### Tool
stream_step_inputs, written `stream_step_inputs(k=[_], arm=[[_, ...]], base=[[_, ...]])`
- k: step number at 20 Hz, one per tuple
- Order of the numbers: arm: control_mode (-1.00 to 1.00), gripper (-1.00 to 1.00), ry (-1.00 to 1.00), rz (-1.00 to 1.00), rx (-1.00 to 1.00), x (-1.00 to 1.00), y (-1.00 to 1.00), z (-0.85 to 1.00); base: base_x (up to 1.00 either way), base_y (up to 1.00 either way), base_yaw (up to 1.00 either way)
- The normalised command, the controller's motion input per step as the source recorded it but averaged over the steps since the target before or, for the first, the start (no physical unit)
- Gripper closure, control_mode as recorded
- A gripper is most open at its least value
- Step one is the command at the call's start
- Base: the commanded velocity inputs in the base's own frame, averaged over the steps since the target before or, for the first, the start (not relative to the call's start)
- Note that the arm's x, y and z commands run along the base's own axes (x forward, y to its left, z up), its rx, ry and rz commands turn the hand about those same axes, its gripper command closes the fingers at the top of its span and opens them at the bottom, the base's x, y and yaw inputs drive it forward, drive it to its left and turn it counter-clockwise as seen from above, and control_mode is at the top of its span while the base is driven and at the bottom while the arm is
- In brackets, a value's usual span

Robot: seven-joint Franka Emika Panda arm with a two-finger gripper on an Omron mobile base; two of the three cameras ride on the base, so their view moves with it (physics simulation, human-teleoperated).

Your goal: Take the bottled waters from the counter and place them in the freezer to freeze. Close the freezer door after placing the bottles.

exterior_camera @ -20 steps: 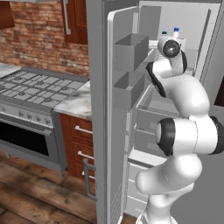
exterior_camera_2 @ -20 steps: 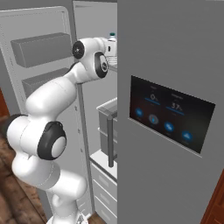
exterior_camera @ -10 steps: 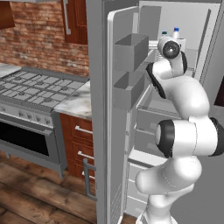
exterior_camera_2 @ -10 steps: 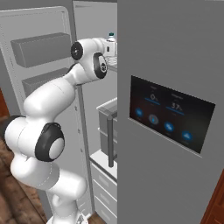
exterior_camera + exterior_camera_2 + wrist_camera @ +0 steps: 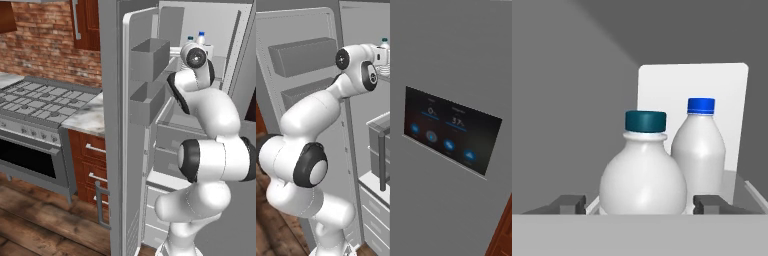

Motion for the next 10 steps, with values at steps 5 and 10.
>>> stream_step_inputs(k=[5,10], arm=[[-1.00,-1.00,0.00,0.00,0.00,-0.01,0.00,0.00],[-1.00,-1.00,0.00,0.00,0.00,-0.14,0.00,0.00]], base=[[0.00,0.00,0.00],[0.00,0.00,0.00]])
